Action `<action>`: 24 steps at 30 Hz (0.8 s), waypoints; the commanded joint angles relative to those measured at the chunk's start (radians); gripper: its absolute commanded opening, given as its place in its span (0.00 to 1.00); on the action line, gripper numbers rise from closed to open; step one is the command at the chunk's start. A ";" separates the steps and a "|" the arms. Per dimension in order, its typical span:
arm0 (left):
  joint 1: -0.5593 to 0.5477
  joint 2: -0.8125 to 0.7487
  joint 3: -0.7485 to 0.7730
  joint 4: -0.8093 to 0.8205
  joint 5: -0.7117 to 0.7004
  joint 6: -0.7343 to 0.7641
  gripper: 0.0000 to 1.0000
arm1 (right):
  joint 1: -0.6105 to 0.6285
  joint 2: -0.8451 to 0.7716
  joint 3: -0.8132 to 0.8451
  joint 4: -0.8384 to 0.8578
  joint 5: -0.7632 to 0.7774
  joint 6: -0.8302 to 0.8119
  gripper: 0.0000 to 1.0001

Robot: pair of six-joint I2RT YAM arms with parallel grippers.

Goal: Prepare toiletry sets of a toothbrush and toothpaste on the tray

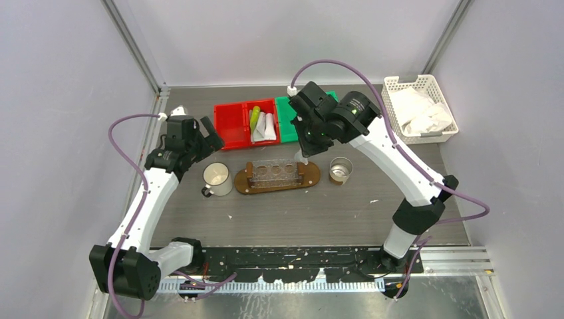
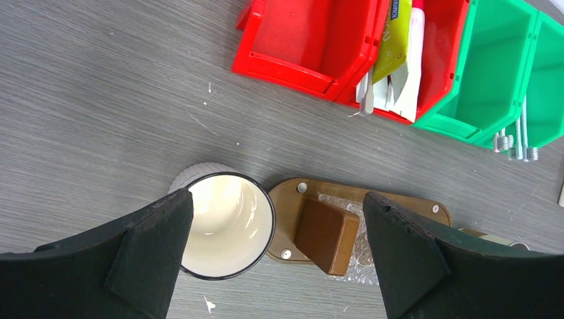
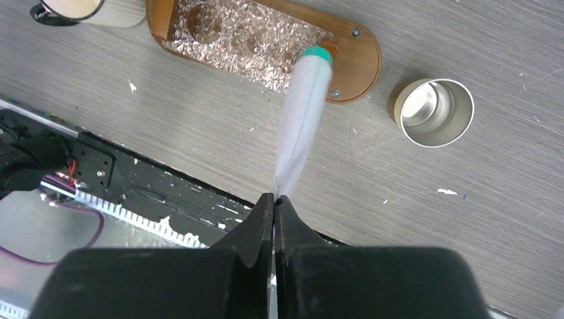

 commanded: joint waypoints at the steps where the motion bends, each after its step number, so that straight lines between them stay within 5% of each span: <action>1: -0.011 0.001 0.015 0.021 0.008 -0.014 1.00 | 0.019 -0.056 -0.032 0.019 -0.024 -0.010 0.01; 24: -0.029 0.017 -0.001 0.043 -0.005 0.001 1.00 | 0.021 0.070 -0.037 0.061 -0.060 -0.054 0.01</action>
